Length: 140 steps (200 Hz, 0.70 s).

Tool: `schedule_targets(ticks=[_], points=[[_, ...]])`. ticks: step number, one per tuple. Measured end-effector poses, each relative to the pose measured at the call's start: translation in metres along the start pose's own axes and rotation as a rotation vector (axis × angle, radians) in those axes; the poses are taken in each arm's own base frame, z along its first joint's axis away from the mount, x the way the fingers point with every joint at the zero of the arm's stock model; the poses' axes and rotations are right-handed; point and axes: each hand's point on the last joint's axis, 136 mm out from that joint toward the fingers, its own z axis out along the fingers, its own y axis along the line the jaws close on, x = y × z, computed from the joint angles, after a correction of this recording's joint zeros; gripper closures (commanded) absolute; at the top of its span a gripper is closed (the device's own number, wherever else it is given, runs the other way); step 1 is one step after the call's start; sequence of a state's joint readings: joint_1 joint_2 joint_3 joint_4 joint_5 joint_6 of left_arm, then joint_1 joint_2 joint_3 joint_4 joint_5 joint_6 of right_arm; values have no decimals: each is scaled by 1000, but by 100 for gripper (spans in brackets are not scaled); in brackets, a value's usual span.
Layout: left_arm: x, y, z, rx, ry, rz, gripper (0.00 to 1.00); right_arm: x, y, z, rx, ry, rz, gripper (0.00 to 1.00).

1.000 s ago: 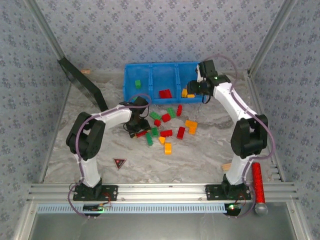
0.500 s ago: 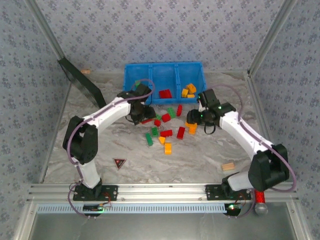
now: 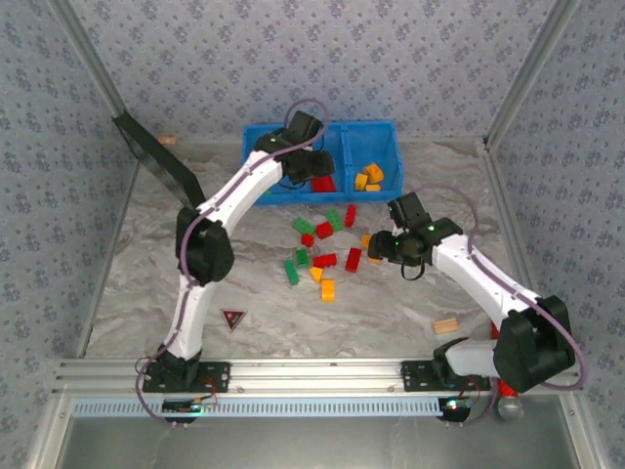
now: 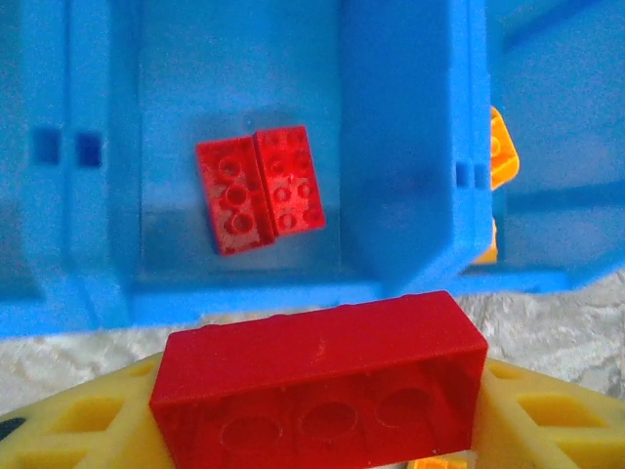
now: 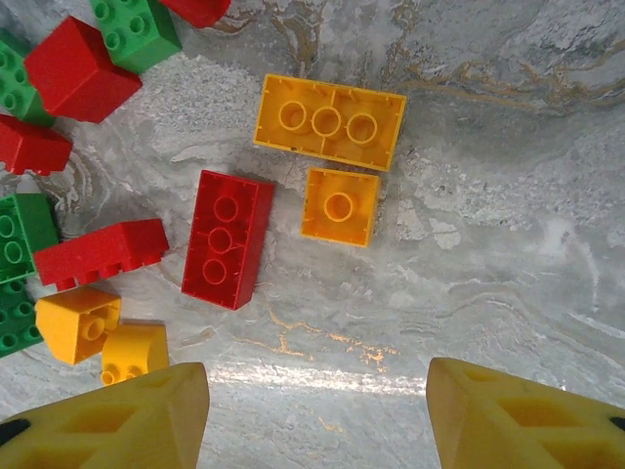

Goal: Sort the legos into containers by color
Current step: Place the lego in the container.

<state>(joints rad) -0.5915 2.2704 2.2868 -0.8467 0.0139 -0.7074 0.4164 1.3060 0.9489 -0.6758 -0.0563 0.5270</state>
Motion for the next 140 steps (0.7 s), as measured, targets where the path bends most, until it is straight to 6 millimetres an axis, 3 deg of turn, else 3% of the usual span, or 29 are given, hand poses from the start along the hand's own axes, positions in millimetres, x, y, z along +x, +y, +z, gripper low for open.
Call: schedule_targets(ticks=[49, 140], points=[[-10, -6, 38, -6, 5, 6, 48, -3, -1, 21, 15, 24, 2, 36], [0, 19, 84, -55, 50, -31, 46, -9, -7, 47, 32, 48, -25, 35]])
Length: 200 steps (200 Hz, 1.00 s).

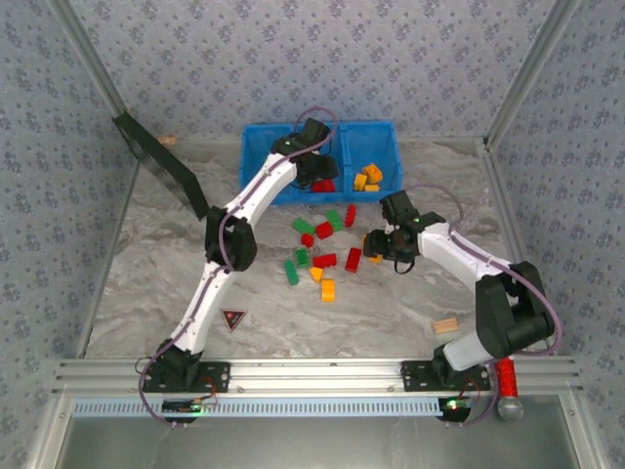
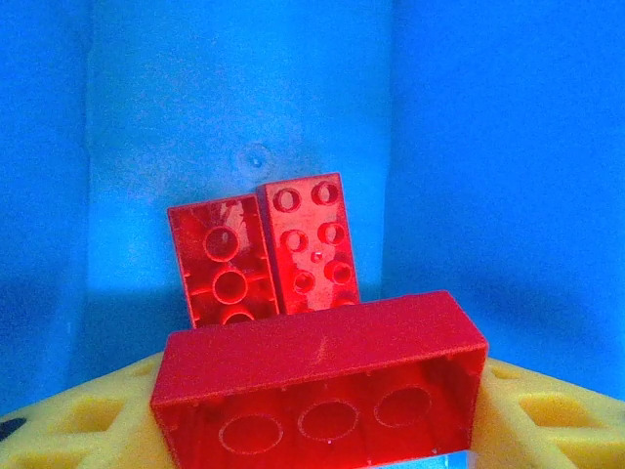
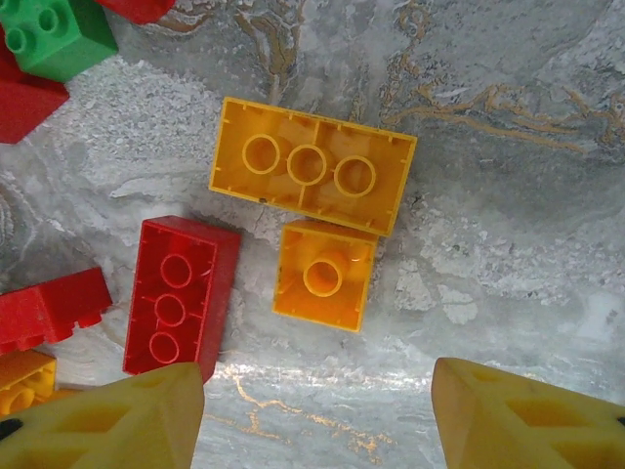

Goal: Sort the legos into containers by color
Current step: Place the lego in the container.

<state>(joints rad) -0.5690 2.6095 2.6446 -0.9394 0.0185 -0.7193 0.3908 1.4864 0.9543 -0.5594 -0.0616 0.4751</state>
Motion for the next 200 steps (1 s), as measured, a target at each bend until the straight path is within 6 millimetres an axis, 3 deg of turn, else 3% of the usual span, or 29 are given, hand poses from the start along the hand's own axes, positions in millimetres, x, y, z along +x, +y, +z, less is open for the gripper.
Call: schedule_targets(ticks=[42, 63, 200], points=[[11, 4, 17, -2, 39, -24, 42, 1, -5, 9, 6, 15, -7, 35], [12, 4, 21, -2, 42, -31, 34, 0, -6, 15, 10, 22, -6, 35], [0, -12, 2, 60, 13, -39, 23, -1, -11, 49, 21, 71, -17, 44]])
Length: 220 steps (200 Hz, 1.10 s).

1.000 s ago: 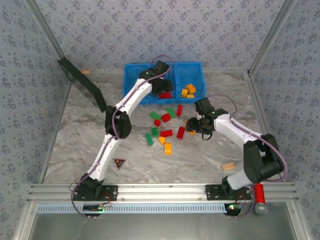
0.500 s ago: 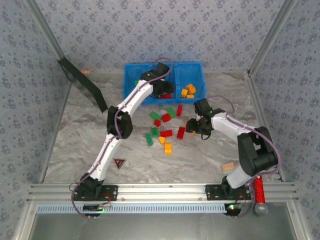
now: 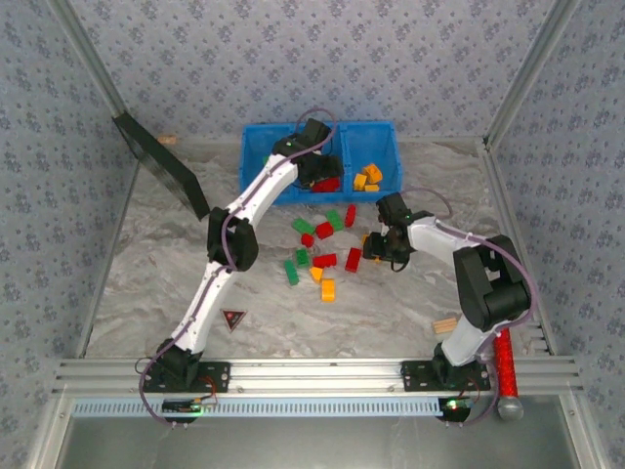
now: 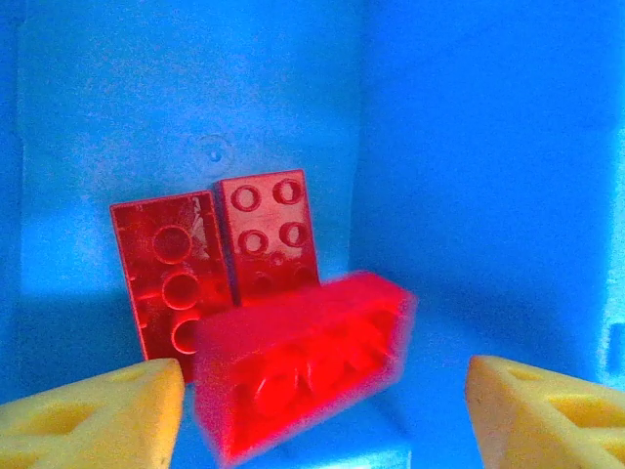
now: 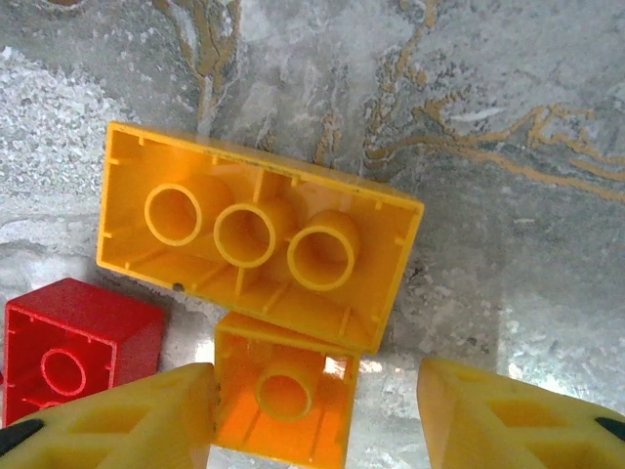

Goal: Sort the legos into containers by color
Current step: Pick up the lego from the center of the table.

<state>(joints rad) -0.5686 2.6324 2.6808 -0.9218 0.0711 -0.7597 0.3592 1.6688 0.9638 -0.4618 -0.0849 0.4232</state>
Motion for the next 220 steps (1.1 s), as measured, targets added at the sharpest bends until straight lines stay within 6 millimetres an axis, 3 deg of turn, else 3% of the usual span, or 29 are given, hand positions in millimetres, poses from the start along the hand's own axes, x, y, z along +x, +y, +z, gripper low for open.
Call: schedule_targets(ticks=[59, 86, 111, 143, 161, 178, 197, 220], points=[[-11, -14, -28, 38, -34, 7, 22, -3, 1, 2, -4, -4, -14, 49], [-19, -24, -55, 61, -61, 26, 22, -3, 2, 4, -5, -5, -14, 53], [-29, -36, -107, 89, -108, 69, 21, -3, 1, 7, -1, 1, -14, 57], [-31, -40, -203, 109, -188, 137, 20, -2, 0, 7, 0, 2, -14, 63], [-15, -23, -249, 89, -208, 166, 20, -3, 0, 6, 2, -1, -19, 64], [8, 4, -274, 49, -208, 177, 20, -2, -1, 4, 6, -1, -25, 65], [38, 41, -281, -15, -181, 172, 20, -1, -6, -5, 22, 0, -32, 65], [78, 85, -269, -93, -116, 149, 20, -9, -9, -29, 35, -32, -32, 65]])
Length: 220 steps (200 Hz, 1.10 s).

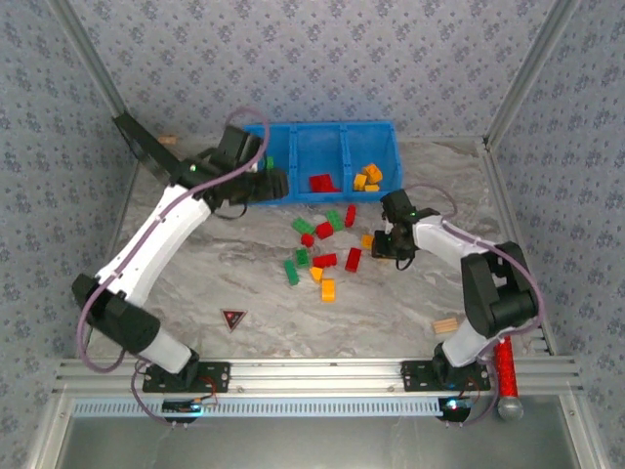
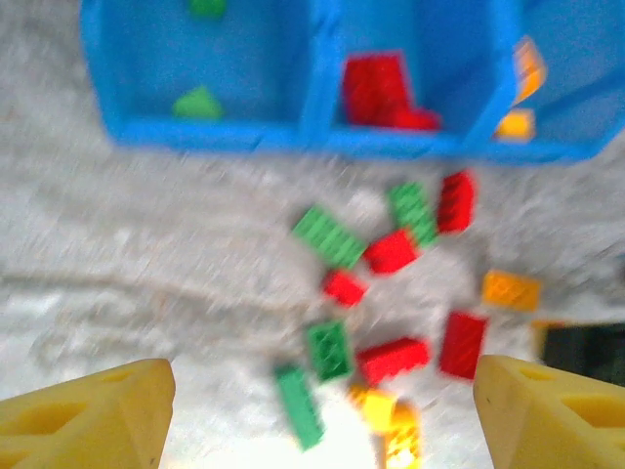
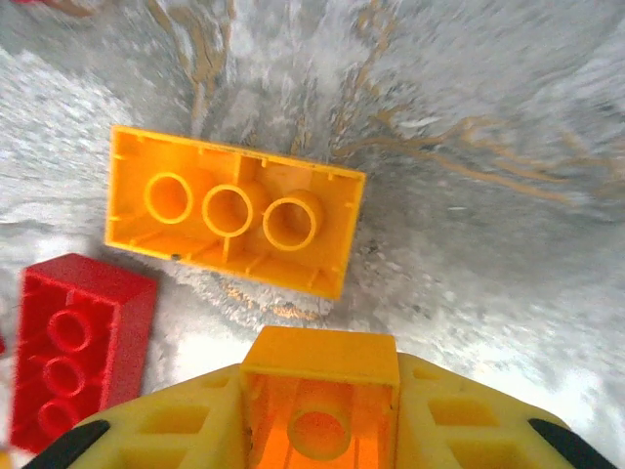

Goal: Sort the legos into containers by color
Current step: Pick up the lego from the center of the table, then place the lego in the container.

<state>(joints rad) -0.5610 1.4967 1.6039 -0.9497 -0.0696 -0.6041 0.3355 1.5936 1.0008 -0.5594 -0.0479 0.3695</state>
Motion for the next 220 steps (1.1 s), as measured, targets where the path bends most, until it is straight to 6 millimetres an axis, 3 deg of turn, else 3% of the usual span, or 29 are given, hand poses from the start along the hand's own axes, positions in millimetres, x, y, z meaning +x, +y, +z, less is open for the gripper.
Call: schedule_targets(ticks=[35, 57, 76, 112, 173, 220], points=[[65, 39, 14, -80, 99, -67, 20, -59, 9, -48, -9, -147, -7, 66], [99, 47, 17, -91, 138, -97, 20, -105, 17, -75, -24, -253, -15, 66], [119, 48, 21, -89, 155, -122, 20, -140, 23, -81, -22, -308, -22, 66], [144, 46, 37, -83, 187, -171, 20, -185, 30, -56, 0, -323, -43, 66], [164, 39, 60, -85, 223, -198, 18, -239, 31, -2, 28, -315, -75, 65], [185, 41, 90, -133, 304, -179, 18, -257, 25, 25, 45, -298, -87, 63]])
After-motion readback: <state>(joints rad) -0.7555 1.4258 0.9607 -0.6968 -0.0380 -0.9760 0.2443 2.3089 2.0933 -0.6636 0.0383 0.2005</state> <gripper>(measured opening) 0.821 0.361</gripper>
